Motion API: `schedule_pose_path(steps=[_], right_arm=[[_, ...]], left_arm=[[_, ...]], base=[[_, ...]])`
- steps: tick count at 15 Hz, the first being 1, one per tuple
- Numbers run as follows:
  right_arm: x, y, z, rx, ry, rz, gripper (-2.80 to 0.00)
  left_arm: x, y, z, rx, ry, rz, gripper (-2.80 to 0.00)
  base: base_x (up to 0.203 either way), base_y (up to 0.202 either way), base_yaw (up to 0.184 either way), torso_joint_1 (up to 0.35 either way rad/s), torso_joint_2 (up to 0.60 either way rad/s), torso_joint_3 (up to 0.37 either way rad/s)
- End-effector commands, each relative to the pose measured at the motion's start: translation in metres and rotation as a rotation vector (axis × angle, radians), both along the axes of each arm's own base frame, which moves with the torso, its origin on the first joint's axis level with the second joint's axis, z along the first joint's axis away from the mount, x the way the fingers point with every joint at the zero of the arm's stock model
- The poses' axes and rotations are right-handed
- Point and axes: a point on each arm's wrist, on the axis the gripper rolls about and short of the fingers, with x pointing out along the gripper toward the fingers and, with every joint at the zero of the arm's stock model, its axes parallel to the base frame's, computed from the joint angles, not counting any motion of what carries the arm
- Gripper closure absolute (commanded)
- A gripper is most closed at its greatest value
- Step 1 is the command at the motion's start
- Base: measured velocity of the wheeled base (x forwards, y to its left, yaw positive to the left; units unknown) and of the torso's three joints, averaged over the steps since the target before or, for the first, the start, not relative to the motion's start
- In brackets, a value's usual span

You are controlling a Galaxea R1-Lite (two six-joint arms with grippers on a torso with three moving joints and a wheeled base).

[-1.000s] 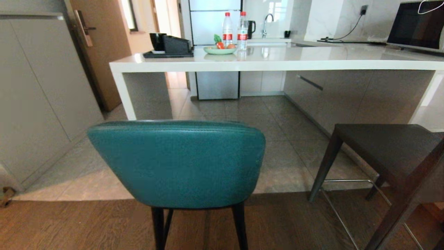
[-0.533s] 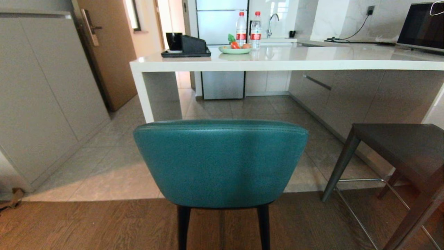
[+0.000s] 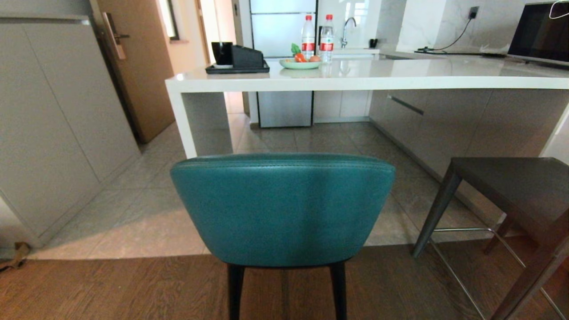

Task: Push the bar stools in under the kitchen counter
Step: Push the blue chair back under the dining table

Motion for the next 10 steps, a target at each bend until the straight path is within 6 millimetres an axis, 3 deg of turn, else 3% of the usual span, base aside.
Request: schedule_pose_path(steps=[1, 10], right_arm=[[0.0001, 0.0, 0.0, 0.0, 0.002, 0.0, 0.0], [0.0001, 0.0, 0.0, 0.003, 0.002, 0.0, 0.0]], left_arm=[[0.0001, 0.0, 0.0, -0.002, 0.002, 0.001, 0.0], [0.0, -0.0001, 0.0001, -0.005, 0.003, 0.001, 0.0]], base=[[0.0, 0.0, 0.0, 0.0, 0.0, 0.0], [0.0, 0.0, 0.0, 0.0, 0.0, 0.0]])
